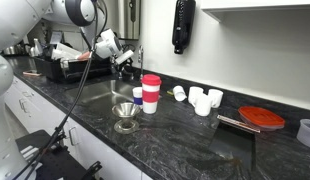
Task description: Push the left faucet handle forwards
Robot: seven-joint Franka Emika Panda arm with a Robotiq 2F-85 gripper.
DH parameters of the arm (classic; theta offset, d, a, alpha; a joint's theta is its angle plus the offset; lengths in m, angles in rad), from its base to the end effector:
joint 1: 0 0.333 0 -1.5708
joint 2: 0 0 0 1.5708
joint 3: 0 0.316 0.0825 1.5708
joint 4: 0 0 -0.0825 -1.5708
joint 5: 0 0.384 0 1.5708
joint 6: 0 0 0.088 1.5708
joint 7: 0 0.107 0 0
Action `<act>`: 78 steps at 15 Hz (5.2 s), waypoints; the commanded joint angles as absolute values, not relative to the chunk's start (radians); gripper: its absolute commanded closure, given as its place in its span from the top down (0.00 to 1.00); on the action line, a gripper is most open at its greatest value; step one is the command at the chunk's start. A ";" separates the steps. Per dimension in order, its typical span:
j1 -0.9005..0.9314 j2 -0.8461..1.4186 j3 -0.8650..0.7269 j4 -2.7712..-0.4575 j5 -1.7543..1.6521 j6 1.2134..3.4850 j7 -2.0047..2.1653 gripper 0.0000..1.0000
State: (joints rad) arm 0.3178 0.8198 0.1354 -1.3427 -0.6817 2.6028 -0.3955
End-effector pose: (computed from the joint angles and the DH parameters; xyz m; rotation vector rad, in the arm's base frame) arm 0.7034 0.3256 0.2846 2.1559 1.6288 0.6234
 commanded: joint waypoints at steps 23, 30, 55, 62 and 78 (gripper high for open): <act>0.304 0.892 0.158 -1.252 -0.532 2.619 -0.588 0.05; 0.287 0.866 0.180 -1.308 -0.522 2.648 -0.613 0.05; 0.221 0.753 0.216 -1.581 -0.492 2.872 -0.698 0.05; 0.209 0.728 0.210 -1.630 -0.498 2.898 -0.721 0.05; 0.236 0.655 0.138 -1.739 -0.514 2.932 -0.709 0.05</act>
State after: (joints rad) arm 0.2310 0.7803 0.1725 -1.5644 -0.5259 2.9858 -0.7589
